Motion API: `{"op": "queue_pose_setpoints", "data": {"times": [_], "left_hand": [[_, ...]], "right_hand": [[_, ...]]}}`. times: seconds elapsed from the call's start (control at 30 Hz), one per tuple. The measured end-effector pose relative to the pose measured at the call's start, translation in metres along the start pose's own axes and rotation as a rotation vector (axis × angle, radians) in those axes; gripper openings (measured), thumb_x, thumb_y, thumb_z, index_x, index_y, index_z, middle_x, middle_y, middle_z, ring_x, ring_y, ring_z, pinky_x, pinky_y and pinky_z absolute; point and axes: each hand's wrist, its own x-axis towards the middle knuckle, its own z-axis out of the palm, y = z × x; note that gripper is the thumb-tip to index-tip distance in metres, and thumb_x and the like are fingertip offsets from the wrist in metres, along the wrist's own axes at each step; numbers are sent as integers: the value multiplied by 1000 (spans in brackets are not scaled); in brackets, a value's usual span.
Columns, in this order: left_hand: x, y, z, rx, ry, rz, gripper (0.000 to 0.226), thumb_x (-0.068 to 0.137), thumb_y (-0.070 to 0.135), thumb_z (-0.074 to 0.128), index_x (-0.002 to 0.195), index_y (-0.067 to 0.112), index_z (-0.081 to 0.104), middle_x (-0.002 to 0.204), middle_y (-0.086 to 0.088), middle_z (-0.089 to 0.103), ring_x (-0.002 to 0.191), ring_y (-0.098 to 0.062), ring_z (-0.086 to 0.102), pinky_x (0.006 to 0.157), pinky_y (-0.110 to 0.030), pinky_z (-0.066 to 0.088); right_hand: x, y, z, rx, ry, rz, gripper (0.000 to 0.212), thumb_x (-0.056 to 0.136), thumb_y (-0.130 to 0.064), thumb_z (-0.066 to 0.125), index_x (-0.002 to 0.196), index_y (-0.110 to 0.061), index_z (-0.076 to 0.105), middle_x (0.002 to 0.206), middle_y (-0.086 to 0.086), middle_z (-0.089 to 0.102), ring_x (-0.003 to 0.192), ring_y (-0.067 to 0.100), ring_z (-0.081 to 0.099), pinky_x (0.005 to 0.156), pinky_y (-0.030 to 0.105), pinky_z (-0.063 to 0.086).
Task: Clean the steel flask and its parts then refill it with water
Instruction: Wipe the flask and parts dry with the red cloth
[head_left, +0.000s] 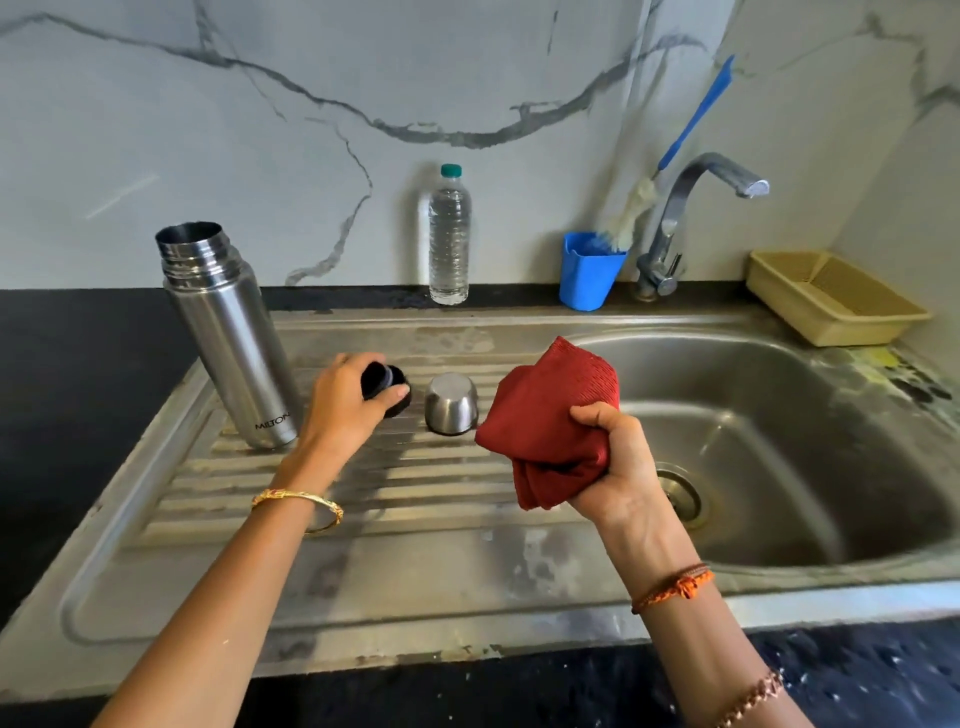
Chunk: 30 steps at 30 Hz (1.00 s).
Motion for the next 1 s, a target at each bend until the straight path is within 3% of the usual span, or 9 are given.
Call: {"op": "queue_pose_setpoints", "data": {"times": [0.17,0.27,0.37,0.47,0.53,0.6,0.77,0.93,1.0], "left_hand": [[-11,89,2,-751,-25,-217,14,79,13,70,92,17,65,87,3,68,82,-10,64,69,-20,55],[-17,147,31,-1038,-49,-282,5,82,8,65,84,13,64,63,9,69,59,-2,65,57,-21,57],[-23,195,71,-1149,-107,-324,2,82,15,64,82,13,65,66,6,70,60,-5,66,60,-22,57],[-30,236,108,-1202,-178,-296,7,84,15,61,80,16,67,67,7,70,62,-5,65,55,-17,53],[-33,254,125,-1200,-195,-249,7,84,13,61,83,15,68,70,6,70,66,-5,66,58,-17,53],[-33,267,135,-1201,-184,-213,8,82,11,61,85,14,69,73,3,71,71,-8,68,62,-20,54],[-36,288,150,-1146,-97,-149,12,82,5,64,86,14,70,78,-1,71,81,-15,67,78,-28,57],[-35,293,161,-1031,-32,-92,26,76,0,69,87,23,67,74,10,70,69,-4,65,61,-15,51],[-31,299,164,-1081,-22,-152,19,78,2,68,85,20,68,70,9,69,65,-2,64,56,-13,48]], "right_hand": [[-5,-40,-14,-54,-23,-171,17,86,-7,47,98,-11,58,83,7,65,71,20,60,62,28,51],[-2,-75,-32,-273,-28,-544,27,85,-3,49,96,-26,58,80,0,64,66,13,59,55,25,48],[0,-100,-53,-550,-71,-873,33,85,-1,50,106,-26,53,73,-8,58,48,1,49,43,21,40],[9,-106,-81,-738,-243,-1051,48,81,-32,56,126,-26,40,118,-7,53,103,-3,54,89,21,45],[18,-114,-96,-747,-278,-1057,66,81,-61,50,135,-30,31,143,-1,37,133,11,35,111,39,31],[23,-130,-100,-725,-241,-1078,56,82,-70,38,129,-40,37,144,-3,36,136,12,31,113,44,28],[31,-173,-100,-746,-175,-1071,19,85,-38,49,102,-40,58,113,-5,62,109,11,56,98,42,45],[42,-200,-106,-588,-278,-560,15,93,-27,50,96,-24,65,93,5,69,85,18,66,73,45,56],[45,-193,-111,-670,-183,-782,16,88,-36,52,99,-33,63,101,-2,68,96,11,64,85,43,54]]}}
